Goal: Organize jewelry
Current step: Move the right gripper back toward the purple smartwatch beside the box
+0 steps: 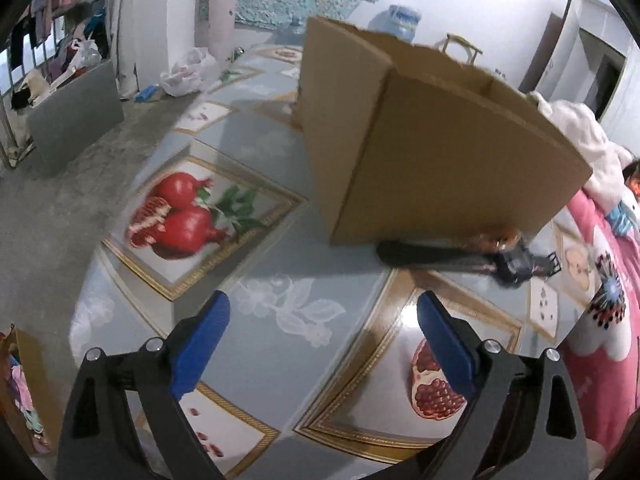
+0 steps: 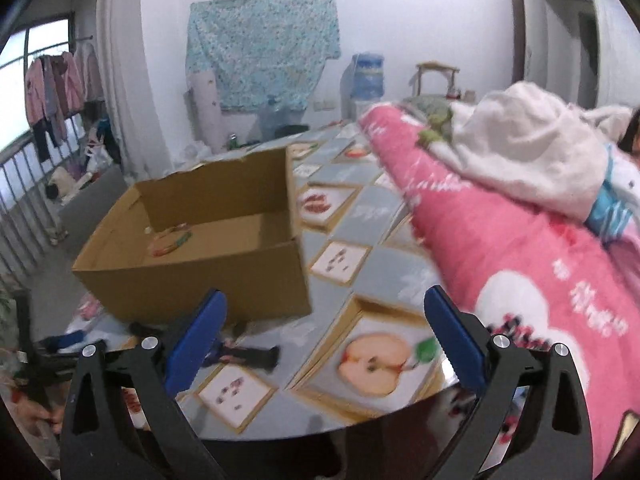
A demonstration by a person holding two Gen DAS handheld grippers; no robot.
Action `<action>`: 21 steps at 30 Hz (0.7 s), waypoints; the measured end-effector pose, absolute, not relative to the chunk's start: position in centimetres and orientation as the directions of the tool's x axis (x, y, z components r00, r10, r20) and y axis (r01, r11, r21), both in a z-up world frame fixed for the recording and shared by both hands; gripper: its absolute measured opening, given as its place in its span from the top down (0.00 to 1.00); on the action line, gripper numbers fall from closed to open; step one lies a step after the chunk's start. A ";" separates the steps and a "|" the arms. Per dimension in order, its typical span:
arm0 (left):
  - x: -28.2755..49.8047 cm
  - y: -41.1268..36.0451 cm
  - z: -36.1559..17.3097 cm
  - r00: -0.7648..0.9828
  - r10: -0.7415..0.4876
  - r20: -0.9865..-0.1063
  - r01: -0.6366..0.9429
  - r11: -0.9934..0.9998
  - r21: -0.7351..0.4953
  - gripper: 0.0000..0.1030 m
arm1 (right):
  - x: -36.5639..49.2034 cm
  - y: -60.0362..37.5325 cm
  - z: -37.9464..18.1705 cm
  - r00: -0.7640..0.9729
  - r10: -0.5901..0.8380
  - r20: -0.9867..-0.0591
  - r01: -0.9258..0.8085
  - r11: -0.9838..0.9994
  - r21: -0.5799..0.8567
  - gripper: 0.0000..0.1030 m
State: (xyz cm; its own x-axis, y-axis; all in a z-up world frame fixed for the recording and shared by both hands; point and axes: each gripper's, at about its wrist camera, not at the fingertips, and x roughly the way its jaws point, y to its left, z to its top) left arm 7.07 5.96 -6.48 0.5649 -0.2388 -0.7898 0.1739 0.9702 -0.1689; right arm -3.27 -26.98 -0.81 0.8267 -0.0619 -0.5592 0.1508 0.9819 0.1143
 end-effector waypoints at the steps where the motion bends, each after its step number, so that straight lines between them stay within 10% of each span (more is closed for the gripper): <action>1: 7.1 5.8 -6.8 0.559 -0.240 -0.793 0.176 0.970 -0.169 0.07 | -3.5 -26.7 -0.8 0.827 -0.059 -0.560 0.143 0.984 0.108 0.08; 9: 6.7 4.2 -7.6 0.597 -0.152 -0.788 0.205 0.978 -0.033 0.05 | -3.7 -24.2 0.1 0.827 -0.179 -0.533 0.132 0.983 -0.126 0.08; 21: 6.3 4.9 -7.6 0.620 -0.206 -0.757 0.241 0.968 -0.067 0.05 | -3.2 -23.1 -2.5 0.846 0.080 -0.528 -0.078 0.997 0.026 0.08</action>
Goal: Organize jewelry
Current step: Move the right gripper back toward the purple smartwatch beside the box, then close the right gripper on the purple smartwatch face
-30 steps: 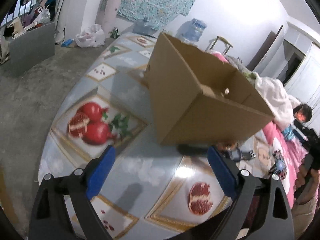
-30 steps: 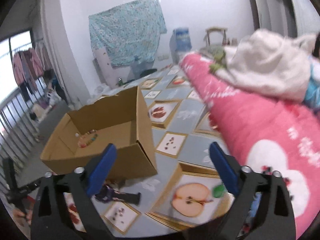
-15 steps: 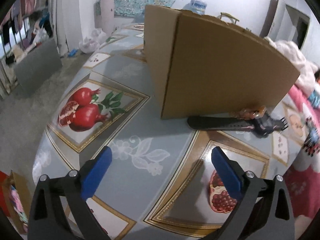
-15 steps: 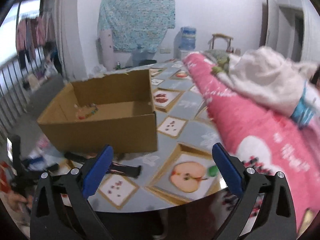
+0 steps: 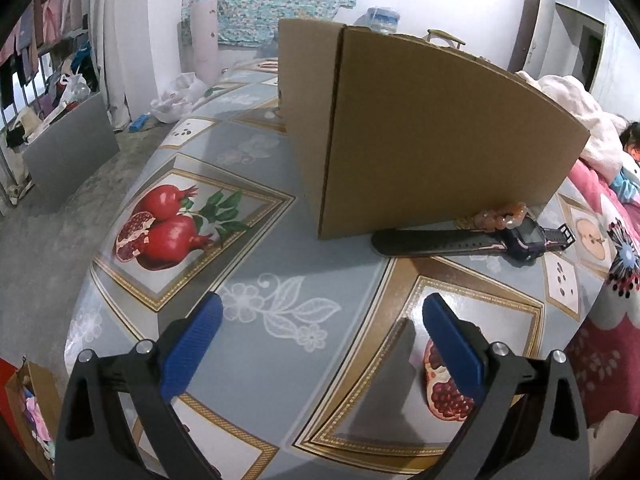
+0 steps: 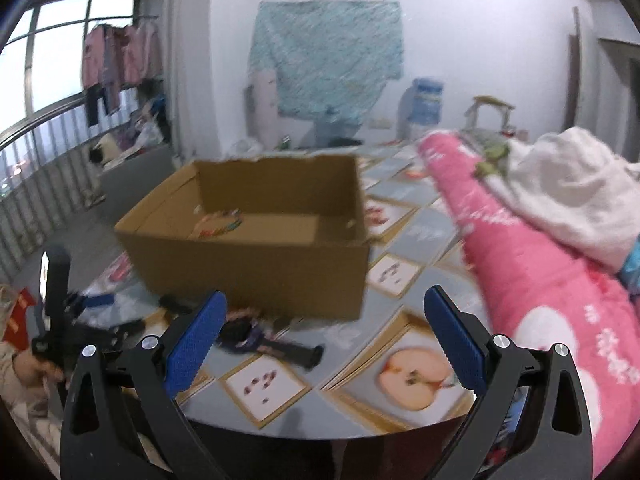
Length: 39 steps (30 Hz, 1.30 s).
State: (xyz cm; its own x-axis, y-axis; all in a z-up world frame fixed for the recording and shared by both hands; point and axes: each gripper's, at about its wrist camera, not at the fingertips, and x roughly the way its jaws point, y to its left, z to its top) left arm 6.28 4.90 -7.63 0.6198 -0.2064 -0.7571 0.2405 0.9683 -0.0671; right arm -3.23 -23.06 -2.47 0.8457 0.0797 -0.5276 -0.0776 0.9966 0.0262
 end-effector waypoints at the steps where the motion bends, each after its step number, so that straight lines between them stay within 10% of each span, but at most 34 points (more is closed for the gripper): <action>1: 6.3 4.9 -7.6 0.619 -0.206 -0.758 0.242 0.968 -0.066 0.05 | -3.0 -22.9 -2.9 0.834 0.104 -0.541 -0.098 0.994 0.040 0.08; 16: 5.9 5.7 -7.3 0.628 -0.267 -0.731 0.282 0.954 -0.106 0.16 | 4.0 -17.8 -8.8 0.591 0.331 -0.736 -0.402 0.912 0.087 0.32; 39: 6.9 4.1 -6.8 0.569 -0.432 -0.700 0.424 0.883 -0.200 0.41 | 4.9 -13.9 -10.0 0.524 0.265 -0.809 -0.505 0.862 -0.045 0.51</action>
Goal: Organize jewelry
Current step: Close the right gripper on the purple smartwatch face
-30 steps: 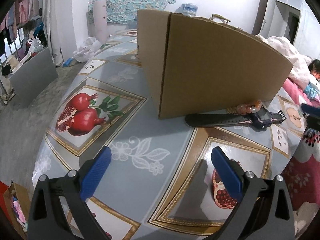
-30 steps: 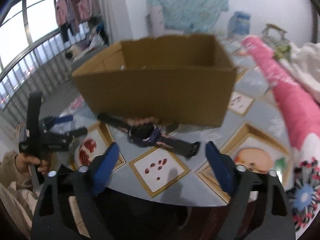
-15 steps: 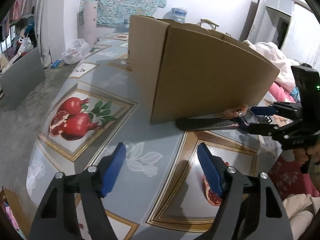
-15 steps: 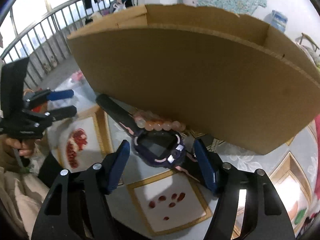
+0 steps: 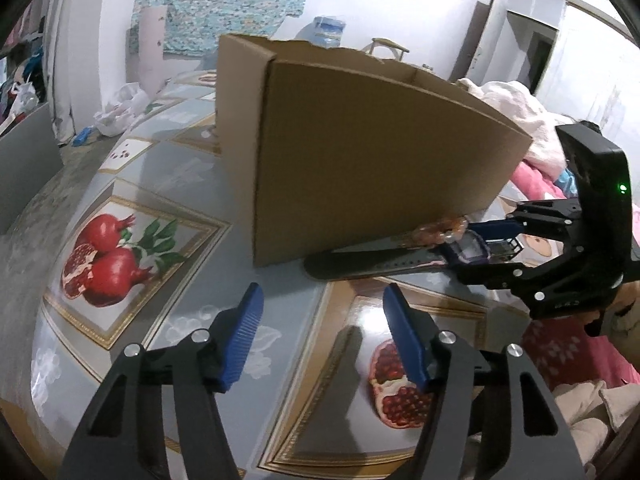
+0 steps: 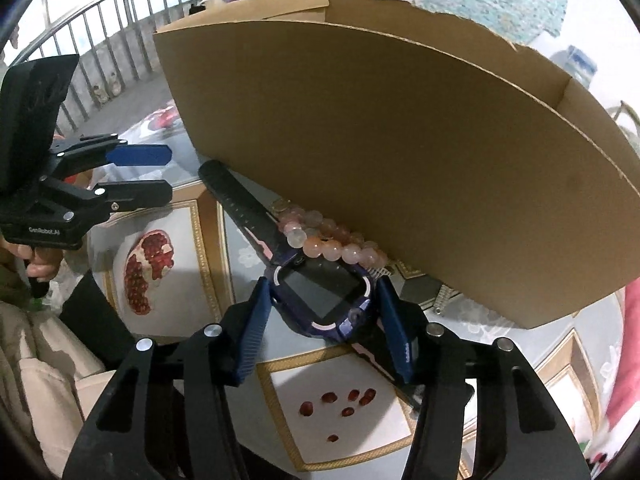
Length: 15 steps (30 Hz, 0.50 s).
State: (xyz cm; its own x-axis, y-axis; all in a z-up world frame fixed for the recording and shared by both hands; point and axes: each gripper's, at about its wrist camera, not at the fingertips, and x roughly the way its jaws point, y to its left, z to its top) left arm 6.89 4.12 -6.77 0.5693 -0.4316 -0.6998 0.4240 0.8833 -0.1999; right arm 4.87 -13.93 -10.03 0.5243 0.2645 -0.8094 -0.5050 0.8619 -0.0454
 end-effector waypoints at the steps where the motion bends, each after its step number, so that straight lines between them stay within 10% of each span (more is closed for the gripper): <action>1: 6.8 3.9 -6.7 0.569 -0.433 -0.699 0.429 0.882 -0.197 0.41 | 4.7 -14.1 -10.0 0.516 0.280 -0.810 -0.508 0.861 -0.026 0.51; 15: 5.6 -1.9 -6.0 0.584 -0.361 -0.727 0.551 0.834 0.028 0.41 | 5.5 -18.6 -10.0 0.386 0.512 -0.767 -0.503 0.814 0.290 0.51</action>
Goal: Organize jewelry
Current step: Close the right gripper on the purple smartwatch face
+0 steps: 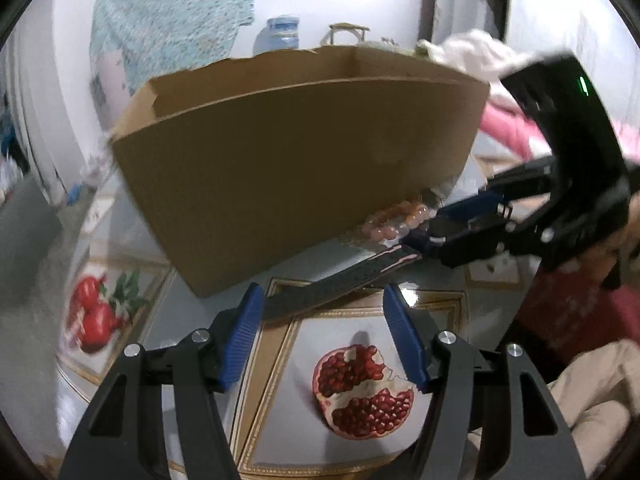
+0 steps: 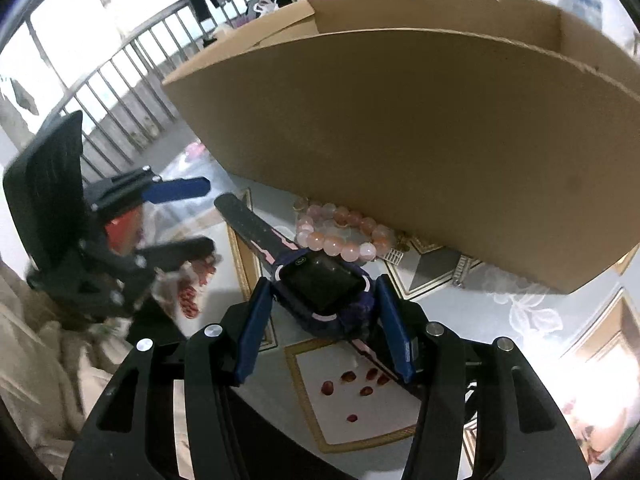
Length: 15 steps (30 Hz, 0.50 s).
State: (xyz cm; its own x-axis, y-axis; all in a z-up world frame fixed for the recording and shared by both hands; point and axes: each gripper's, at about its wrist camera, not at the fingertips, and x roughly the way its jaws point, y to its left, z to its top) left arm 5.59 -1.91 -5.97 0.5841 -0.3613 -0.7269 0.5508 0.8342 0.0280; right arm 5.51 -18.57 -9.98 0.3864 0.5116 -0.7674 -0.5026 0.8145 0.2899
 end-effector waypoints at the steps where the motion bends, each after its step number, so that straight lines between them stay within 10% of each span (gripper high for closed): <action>1: 5.5 -2.4 -6.1 0.585 -0.353 -0.730 0.560 0.827 0.049 0.41 | 5.7 -18.6 -10.1 0.379 0.523 -0.764 -0.502 0.809 0.305 0.51; 11: 6.2 -5.7 -7.3 0.579 -0.285 -0.764 0.594 0.789 0.156 0.45 | 6.0 -20.7 -10.2 0.361 0.592 -0.721 -0.488 0.779 0.394 0.52; 15: 6.5 -6.4 -7.3 0.586 -0.280 -0.760 0.592 0.789 0.166 0.63 | 5.6 -21.2 -10.4 0.367 0.607 -0.705 -0.487 0.771 0.410 0.52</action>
